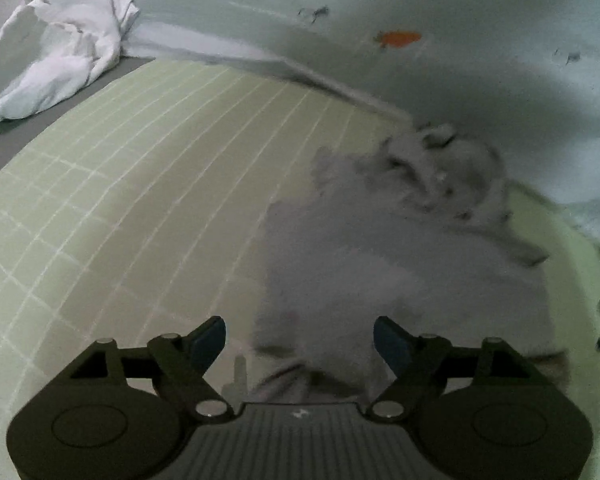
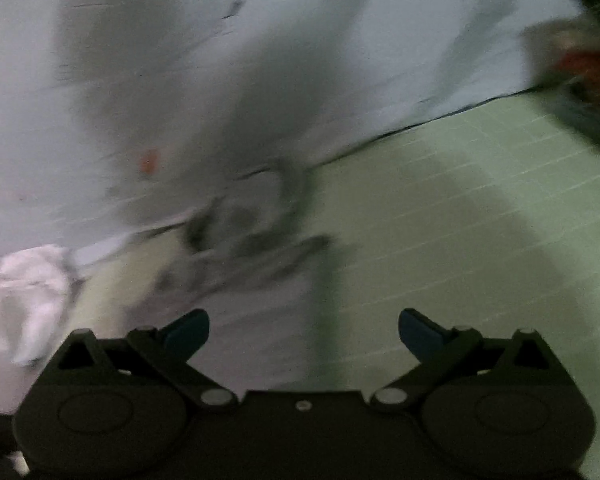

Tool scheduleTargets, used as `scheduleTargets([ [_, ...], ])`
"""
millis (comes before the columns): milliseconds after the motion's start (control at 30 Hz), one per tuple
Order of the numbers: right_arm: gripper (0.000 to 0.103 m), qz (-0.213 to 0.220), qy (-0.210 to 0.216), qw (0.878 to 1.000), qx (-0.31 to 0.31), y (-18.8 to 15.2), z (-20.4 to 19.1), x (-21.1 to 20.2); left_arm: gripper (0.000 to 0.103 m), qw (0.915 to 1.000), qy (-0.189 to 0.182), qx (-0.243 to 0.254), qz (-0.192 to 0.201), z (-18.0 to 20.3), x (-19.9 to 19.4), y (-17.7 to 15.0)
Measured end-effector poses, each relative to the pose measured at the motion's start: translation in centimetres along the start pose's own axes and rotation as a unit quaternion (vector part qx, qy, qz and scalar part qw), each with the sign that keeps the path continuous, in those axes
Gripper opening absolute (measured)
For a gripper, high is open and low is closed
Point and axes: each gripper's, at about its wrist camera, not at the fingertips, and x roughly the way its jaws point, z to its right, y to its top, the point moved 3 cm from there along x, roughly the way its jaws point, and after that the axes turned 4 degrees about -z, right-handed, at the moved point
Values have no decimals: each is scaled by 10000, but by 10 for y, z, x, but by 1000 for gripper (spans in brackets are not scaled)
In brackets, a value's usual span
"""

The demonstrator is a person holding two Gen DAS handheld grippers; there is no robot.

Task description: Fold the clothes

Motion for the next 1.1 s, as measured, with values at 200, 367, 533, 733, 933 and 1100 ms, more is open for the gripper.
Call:
scheduleTargets([
  [200,72,-1084,1201,9854,525,-22,-32,42,86,9995,187,232,-63,-3,5,-7],
  [367,54,-1854,1470,9702,524,-46,-52,68,86,9996,174,181,-165,-6,9,-13],
  [533,51,-2305,1429,9620,328,-66,-68,88,87,9996,157,82,-240,-8,14,-14],
  [733,6,-2332,1271,9640,-152,-63,-81,95,87,9996,167,40,-225,-10,14,-13],
  [933,4,-1877,1569,9687,-417,-38,-88,69,88,9999,130,7,73,-11,6,-8],
  [1100,3,-1191,1445,9811,-491,-8,-81,49,89,9980,305,215,505,-1,-3,0],
])
